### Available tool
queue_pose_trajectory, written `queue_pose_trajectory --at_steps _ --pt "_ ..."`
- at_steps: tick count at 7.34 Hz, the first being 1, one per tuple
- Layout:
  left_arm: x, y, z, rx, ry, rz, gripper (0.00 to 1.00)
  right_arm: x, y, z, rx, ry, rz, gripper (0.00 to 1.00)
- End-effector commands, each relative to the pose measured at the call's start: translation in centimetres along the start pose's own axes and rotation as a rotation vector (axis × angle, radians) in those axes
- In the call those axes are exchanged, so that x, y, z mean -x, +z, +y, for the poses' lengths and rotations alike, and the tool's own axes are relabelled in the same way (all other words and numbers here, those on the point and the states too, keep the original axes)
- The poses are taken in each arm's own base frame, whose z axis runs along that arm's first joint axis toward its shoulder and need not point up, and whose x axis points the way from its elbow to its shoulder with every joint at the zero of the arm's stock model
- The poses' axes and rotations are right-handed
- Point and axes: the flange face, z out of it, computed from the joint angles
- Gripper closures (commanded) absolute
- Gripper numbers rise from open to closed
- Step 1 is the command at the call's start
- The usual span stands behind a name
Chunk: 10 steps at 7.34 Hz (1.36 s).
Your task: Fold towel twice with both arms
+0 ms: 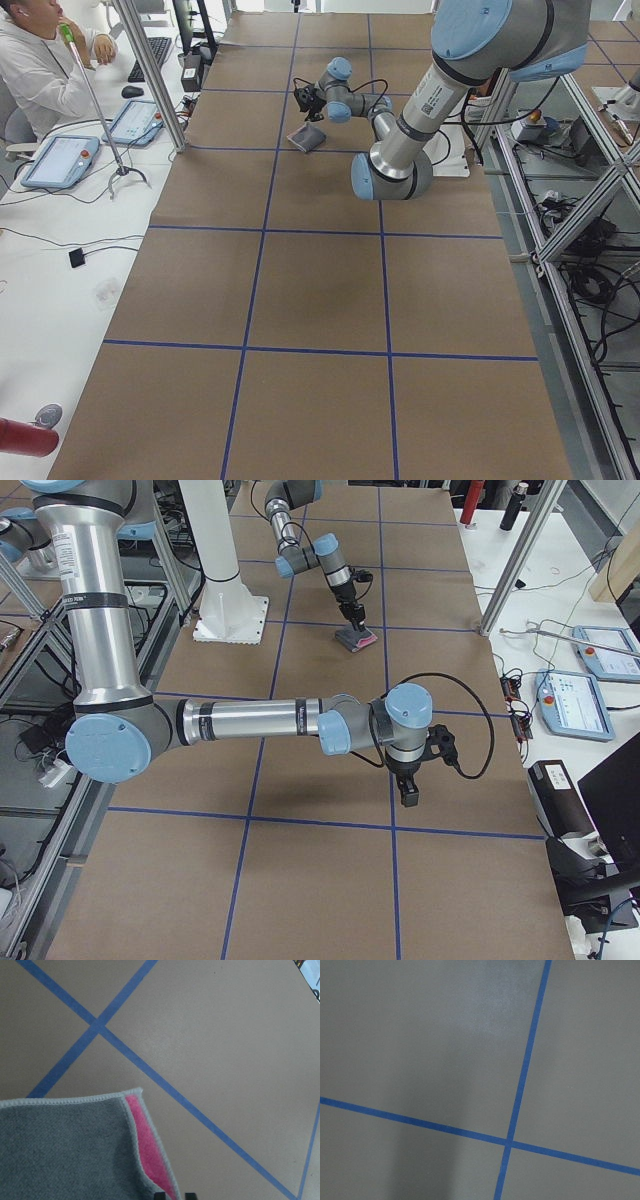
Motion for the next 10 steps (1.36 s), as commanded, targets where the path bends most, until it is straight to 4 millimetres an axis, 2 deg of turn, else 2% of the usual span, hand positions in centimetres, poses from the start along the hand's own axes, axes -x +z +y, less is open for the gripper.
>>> queue_pose_trajectory --at_steps 1,3,4,5,6,7,8,9,10 --pt "-0.5 -0.1 0.2 0.004 0.009 0.004 0.0 -0.1 0.1 0.1 0.002 0.002 0.0 0.0" --pt "-0.7 -0.4 -0.2 0.012 0.179 -0.045 0.0 -0.7 0.8 0.8 0.018 0.017 -0.003 0.0" --pt "-1.4 -1.7 -1.8 0.043 0.3 -0.076 0.0 -1.2 1.4 1.7 0.031 0.03 -0.002 0.0" --pt "0.0 -2.5 -4.8 0.062 0.385 -0.142 0.0 -1.8 2.0 3.0 0.046 0.043 -0.002 0.0" --pt "0.7 -4.5 -8.4 0.087 0.464 -0.214 0.0 -2.5 2.8 4.4 0.064 0.059 -0.002 0.0" --pt "1.9 -7.7 -11.5 0.103 0.572 -0.288 0.0 -3.2 3.5 6.2 0.085 0.08 -0.001 0.0" --pt "3.4 -11.4 -14.3 0.11 0.676 -0.342 0.0 -3.6 4.0 7.1 0.096 0.09 -0.002 0.0" --pt "5.4 -15.3 -18.0 0.136 0.762 -0.396 0.0 -4.0 4.4 7.9 0.109 0.102 -0.002 0.0" --pt "8.5 -18.9 -21.9 0.157 0.82 -0.436 0.0 -4.3 4.5 8.3 0.11 0.107 -0.003 0.0"
